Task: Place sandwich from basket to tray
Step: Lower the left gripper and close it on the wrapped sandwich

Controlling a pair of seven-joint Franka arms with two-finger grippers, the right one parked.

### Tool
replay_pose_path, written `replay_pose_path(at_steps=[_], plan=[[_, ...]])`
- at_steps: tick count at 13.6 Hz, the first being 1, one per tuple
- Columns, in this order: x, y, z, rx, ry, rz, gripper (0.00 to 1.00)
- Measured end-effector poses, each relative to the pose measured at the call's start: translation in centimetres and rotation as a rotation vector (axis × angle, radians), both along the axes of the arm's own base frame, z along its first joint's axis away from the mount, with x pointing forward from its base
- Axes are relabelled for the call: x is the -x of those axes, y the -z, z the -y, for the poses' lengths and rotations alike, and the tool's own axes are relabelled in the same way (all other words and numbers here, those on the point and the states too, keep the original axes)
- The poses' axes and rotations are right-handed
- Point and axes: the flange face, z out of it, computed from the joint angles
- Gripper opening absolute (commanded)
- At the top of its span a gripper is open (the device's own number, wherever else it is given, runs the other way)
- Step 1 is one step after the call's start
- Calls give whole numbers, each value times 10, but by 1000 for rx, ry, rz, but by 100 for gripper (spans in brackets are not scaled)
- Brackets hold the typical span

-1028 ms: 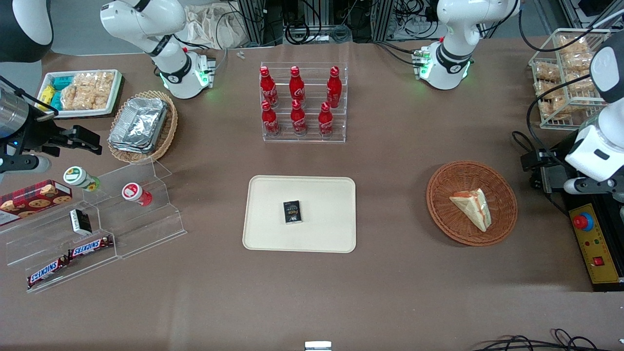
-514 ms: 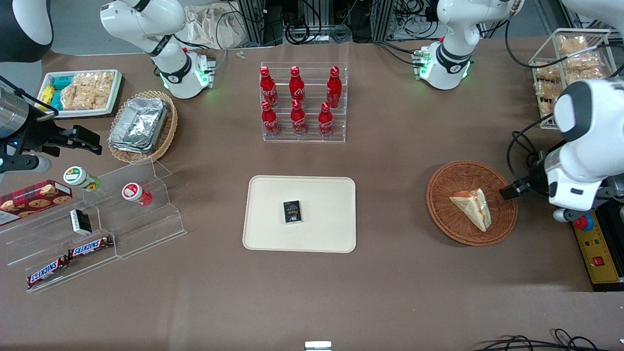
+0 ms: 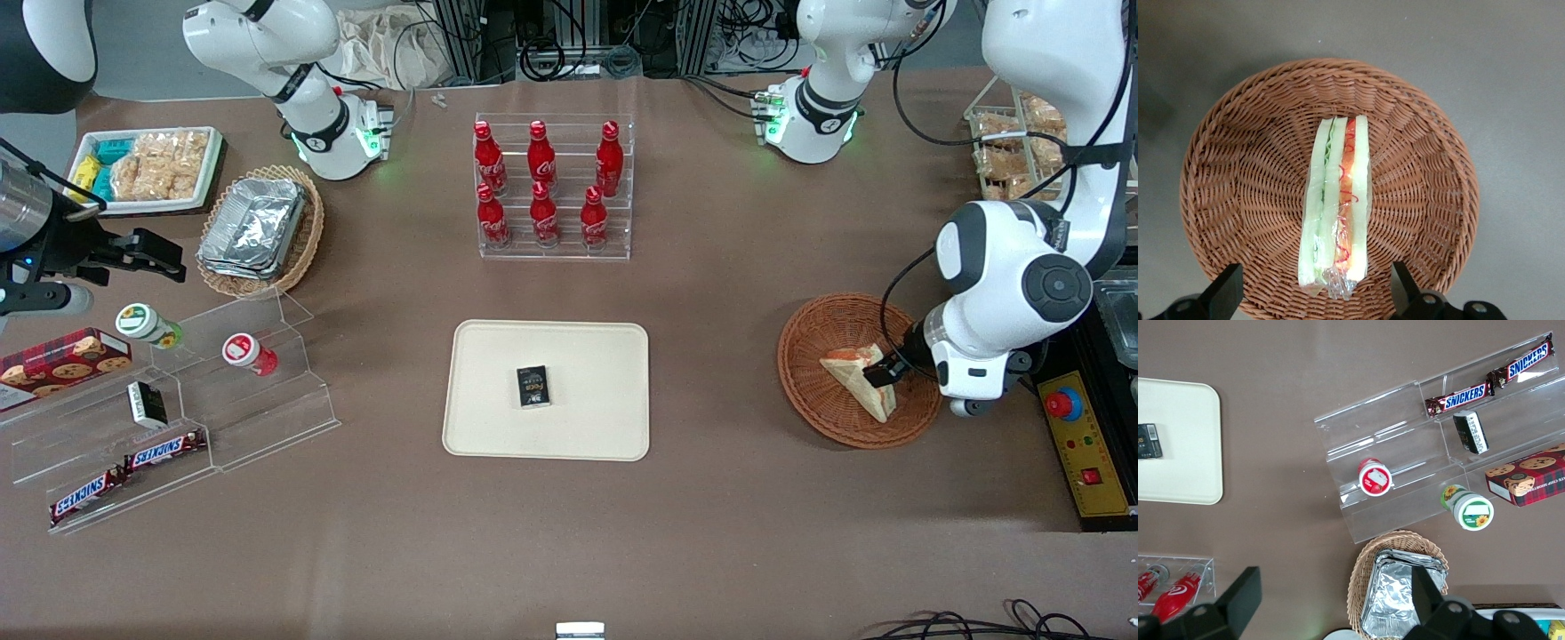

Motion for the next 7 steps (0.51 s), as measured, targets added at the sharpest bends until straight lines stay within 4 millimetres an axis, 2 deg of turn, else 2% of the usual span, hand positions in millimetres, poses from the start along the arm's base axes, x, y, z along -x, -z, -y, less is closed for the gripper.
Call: replay_pose_path(at_steps=[2,7], plan=[[3,7,0,-2,3,0,100],[21,42,0,-20,28,-5,100]])
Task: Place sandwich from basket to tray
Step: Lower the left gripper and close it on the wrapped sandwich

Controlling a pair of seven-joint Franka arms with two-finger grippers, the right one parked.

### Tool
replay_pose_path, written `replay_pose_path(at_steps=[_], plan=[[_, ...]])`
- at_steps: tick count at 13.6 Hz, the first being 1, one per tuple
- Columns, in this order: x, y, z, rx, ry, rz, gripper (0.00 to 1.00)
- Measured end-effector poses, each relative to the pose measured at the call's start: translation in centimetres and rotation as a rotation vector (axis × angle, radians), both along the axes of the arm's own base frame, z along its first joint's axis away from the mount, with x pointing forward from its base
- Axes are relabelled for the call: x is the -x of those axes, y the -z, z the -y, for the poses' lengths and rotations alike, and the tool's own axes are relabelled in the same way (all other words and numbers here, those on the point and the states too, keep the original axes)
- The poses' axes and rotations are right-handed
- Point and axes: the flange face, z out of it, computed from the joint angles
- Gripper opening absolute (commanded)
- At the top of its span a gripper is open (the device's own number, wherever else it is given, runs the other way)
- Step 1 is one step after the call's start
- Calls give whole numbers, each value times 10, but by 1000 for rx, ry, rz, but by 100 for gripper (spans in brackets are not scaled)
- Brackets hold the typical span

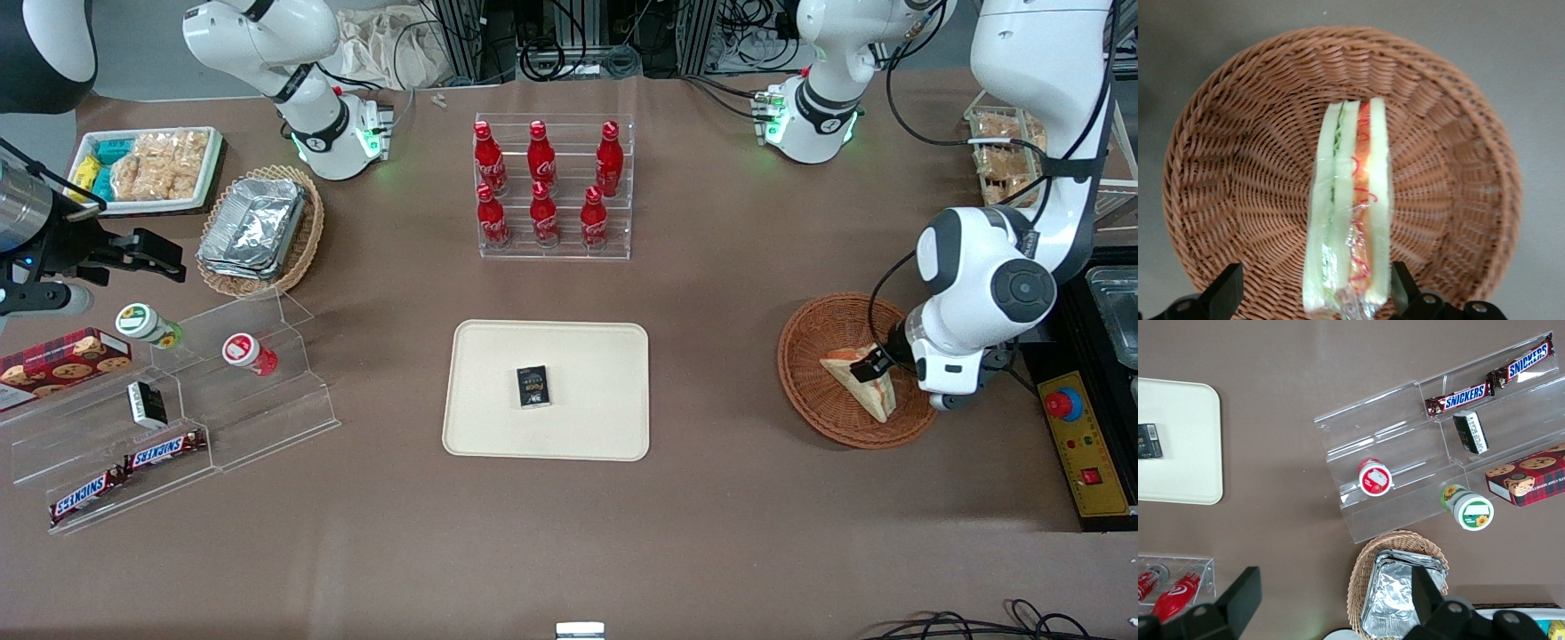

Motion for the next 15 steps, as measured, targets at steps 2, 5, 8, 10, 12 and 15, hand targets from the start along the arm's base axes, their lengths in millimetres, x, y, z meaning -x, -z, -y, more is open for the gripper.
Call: replay_pose_path(at_steps=[2,5,8,10,12,15], plan=[[6,11,0,-6,12,13,100],[8,29,0,-1,11,15,90],[-3,39,3,2,-40,25,75],[-14,41,6,4,-80,37,39],[-21,40,8,5,-101,47,10],[-30,33,9,4,-170,61,0]])
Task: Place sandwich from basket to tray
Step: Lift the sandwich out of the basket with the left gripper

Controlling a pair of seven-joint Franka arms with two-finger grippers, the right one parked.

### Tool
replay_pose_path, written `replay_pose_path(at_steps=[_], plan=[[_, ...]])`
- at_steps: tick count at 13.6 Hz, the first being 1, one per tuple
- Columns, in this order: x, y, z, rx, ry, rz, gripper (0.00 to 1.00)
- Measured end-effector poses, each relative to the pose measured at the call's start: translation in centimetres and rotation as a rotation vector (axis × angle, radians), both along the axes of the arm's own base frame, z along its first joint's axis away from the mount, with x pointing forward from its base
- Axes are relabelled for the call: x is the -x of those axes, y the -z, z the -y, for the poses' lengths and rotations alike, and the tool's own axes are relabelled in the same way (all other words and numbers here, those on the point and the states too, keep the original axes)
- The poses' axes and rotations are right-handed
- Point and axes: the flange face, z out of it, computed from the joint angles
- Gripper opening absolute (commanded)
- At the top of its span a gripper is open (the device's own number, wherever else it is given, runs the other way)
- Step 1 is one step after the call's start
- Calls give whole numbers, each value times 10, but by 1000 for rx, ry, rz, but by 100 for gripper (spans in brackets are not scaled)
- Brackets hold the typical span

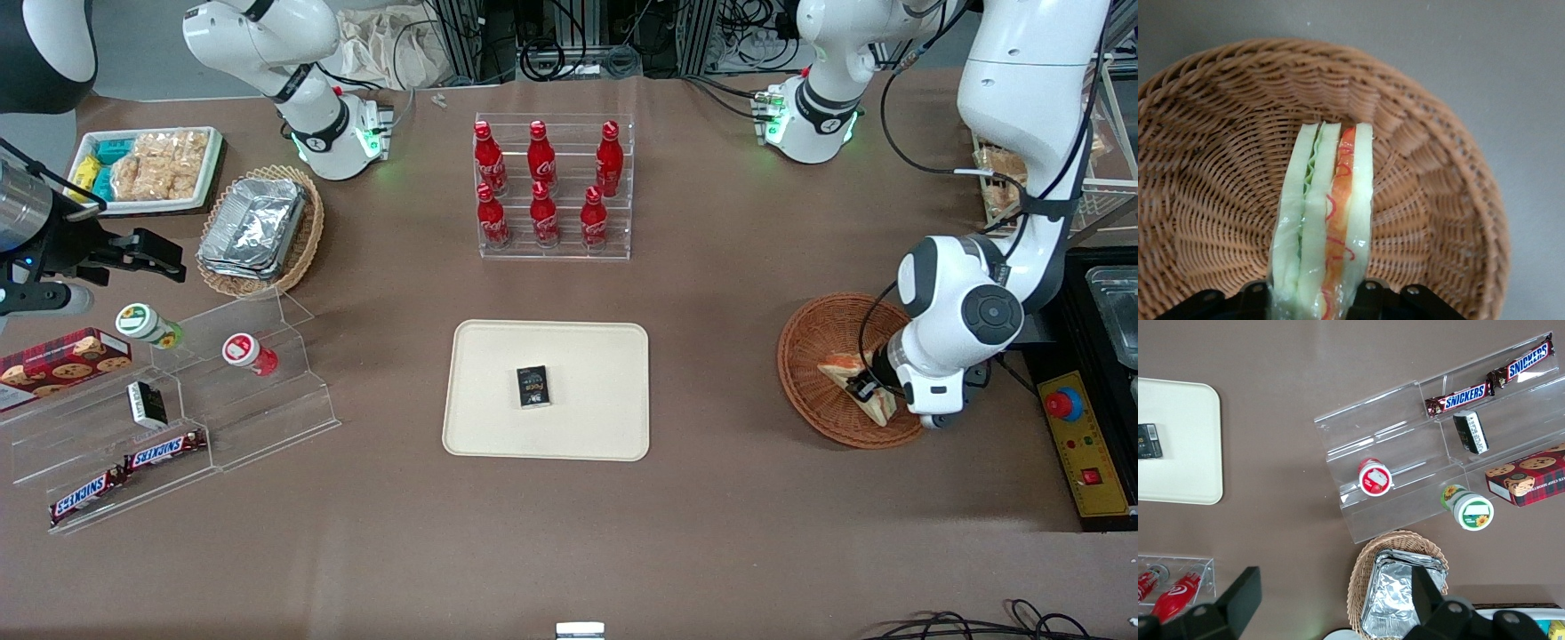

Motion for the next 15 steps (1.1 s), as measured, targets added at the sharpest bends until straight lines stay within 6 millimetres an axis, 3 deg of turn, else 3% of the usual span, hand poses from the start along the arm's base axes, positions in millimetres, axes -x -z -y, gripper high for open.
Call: replay_pose_path(at_steps=[2,5,7,10,12,13,15], plan=[[-10,-10,5,-4,-21,-48,0],[-30,-51,6,-18,0,-117,0],[-43,-95,3,-18,70,-168,0],[-56,-191,15,37,185,-210,4],[-57,-239,51,70,338,-168,4],[-56,-248,75,87,415,-150,3],[-49,-244,136,112,516,-155,3]])
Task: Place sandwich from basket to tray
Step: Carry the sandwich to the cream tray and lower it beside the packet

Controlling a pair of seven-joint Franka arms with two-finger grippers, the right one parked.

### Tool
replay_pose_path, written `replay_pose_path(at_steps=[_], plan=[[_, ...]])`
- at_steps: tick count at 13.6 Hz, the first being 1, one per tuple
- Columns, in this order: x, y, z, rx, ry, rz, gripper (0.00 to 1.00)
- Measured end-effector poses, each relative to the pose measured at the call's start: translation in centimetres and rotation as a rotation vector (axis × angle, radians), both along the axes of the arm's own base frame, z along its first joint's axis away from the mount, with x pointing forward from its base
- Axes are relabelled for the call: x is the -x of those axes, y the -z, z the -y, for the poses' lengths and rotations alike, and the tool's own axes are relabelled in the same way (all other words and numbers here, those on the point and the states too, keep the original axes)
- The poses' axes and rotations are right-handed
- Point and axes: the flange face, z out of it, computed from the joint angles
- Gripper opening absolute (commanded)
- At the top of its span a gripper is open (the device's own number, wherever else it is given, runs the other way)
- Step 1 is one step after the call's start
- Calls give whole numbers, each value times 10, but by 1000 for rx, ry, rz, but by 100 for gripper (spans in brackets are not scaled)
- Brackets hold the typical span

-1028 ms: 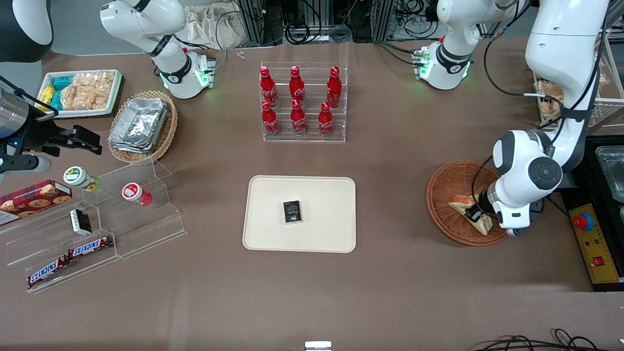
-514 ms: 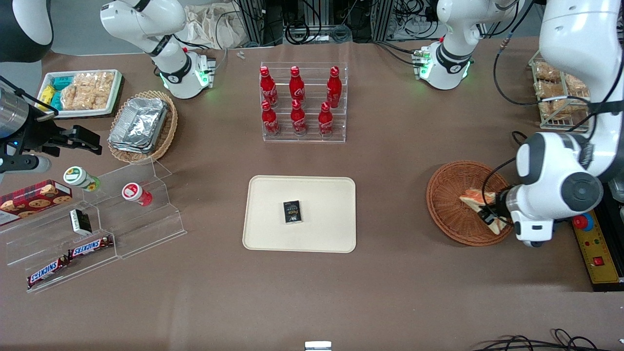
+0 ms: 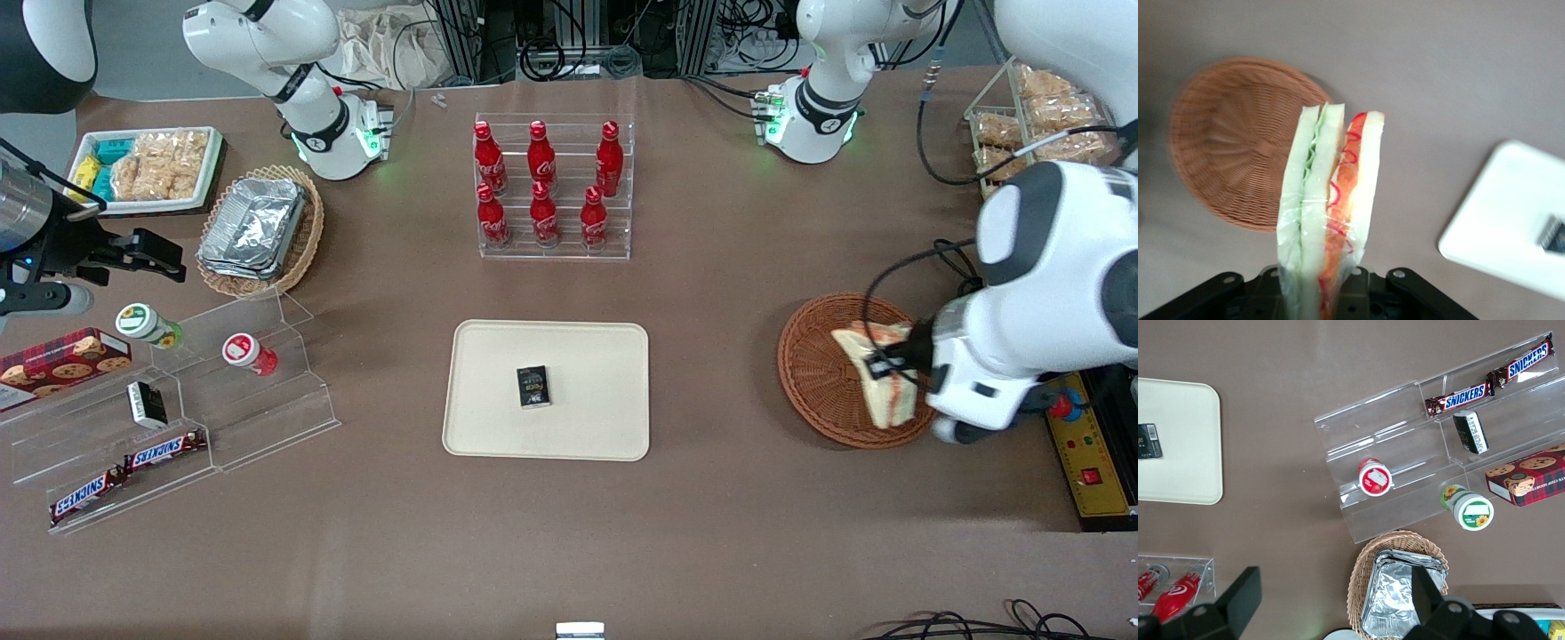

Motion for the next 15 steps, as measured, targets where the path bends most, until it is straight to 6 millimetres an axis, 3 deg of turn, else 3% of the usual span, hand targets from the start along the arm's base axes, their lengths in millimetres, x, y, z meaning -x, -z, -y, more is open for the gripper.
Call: replay_pose_path(at_steps=[2,4,6,10,12,15], plan=[[8,25,74,15,59,0,4],[16,66,146,43,114,24,5],[26,115,193,57,157,7,5],[57,221,251,19,238,-102,6],[61,247,267,32,222,-79,10],[64,274,269,24,198,-98,11]])
